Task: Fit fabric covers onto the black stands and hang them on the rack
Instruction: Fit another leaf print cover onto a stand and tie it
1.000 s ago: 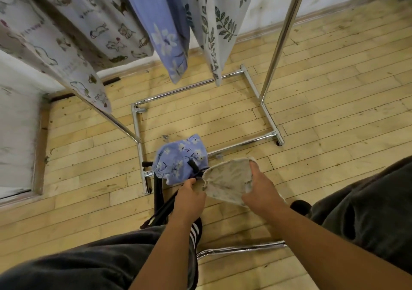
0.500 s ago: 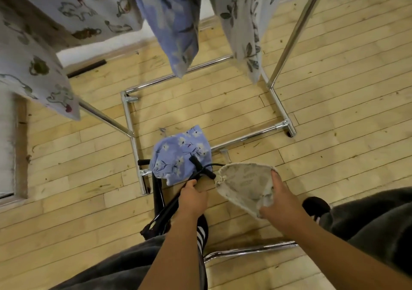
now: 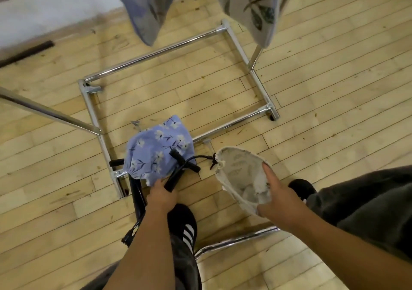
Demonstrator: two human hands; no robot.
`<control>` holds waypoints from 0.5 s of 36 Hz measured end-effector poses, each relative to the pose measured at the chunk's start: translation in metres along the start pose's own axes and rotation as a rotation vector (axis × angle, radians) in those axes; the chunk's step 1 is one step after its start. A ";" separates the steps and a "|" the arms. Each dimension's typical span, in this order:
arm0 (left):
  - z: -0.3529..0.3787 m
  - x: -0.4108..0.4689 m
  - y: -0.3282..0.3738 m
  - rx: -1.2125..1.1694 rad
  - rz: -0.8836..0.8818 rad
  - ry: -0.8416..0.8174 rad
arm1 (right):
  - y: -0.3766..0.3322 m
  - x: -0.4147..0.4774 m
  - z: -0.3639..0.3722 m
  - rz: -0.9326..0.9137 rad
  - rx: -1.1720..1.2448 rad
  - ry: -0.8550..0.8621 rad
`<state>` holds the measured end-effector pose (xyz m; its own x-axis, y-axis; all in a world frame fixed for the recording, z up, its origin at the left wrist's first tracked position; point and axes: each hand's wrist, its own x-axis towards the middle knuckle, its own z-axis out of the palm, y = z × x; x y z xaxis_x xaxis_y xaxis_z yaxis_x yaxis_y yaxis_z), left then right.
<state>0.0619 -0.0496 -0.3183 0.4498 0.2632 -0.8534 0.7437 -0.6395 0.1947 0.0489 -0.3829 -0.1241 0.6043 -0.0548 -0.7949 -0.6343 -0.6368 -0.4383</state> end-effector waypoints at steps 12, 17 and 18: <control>0.013 0.049 -0.029 0.187 -0.259 -0.070 | 0.003 0.000 -0.001 0.018 -0.015 -0.029; 0.007 0.030 -0.013 0.364 -0.306 -0.163 | 0.002 -0.001 -0.003 0.034 0.010 -0.041; 0.007 0.022 -0.008 0.381 -0.284 -0.194 | 0.002 -0.001 -0.003 0.036 0.006 -0.042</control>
<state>0.0624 -0.0431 -0.3421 0.1289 0.3492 -0.9281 0.5737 -0.7897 -0.2174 0.0489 -0.3867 -0.1231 0.5606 -0.0455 -0.8269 -0.6581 -0.6306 -0.4114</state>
